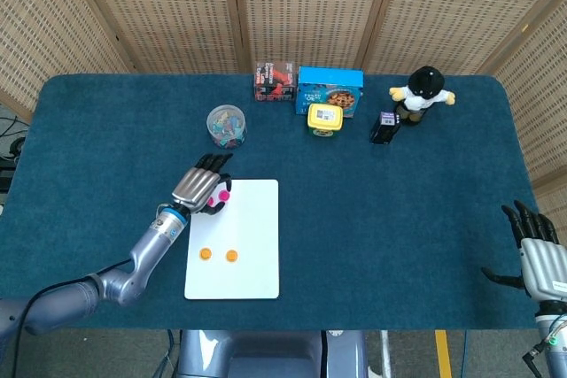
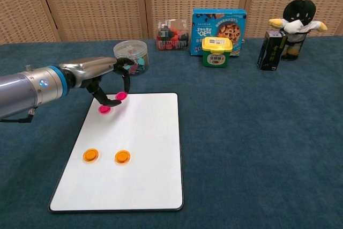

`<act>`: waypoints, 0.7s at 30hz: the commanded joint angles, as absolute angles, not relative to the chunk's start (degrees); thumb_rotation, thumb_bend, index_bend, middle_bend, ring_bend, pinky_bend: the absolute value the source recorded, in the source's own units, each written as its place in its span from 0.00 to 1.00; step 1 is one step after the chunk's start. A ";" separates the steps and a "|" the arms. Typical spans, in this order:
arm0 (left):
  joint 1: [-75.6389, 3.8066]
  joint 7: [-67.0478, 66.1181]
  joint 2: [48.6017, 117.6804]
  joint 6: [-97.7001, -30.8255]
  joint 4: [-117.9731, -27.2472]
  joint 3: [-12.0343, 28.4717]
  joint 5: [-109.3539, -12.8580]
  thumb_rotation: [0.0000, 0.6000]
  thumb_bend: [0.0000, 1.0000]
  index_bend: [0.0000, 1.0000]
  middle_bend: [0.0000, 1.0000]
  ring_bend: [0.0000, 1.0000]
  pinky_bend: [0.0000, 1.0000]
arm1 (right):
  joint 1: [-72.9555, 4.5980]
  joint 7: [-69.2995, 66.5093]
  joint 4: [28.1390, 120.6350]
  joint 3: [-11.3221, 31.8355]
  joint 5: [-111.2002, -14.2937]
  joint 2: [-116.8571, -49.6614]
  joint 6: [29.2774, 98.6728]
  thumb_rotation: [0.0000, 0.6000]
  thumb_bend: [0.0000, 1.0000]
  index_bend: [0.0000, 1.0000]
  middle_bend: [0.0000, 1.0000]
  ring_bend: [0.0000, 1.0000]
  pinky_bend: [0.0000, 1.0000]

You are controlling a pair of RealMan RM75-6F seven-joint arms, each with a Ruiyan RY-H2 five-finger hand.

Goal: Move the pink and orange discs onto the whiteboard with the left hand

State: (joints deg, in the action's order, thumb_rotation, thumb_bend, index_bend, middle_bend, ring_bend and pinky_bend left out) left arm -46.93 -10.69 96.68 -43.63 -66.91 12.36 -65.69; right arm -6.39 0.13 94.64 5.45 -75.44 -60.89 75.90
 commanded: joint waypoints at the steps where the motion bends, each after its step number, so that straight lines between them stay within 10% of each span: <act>1: -47.14 -11.21 97.72 -43.23 -65.87 11.91 -64.58 1.00 0.36 0.69 0.00 0.00 0.00 | -6.40 0.19 94.63 5.42 -75.51 -60.88 75.92 1.00 0.00 0.00 0.00 0.00 0.00; 21: -48.10 -11.19 100.11 -42.95 -63.68 11.06 -63.41 1.00 0.36 0.69 0.00 0.00 0.00 | -6.38 -0.20 94.61 5.36 -75.49 -60.79 75.88 1.00 0.00 0.00 0.00 0.00 0.00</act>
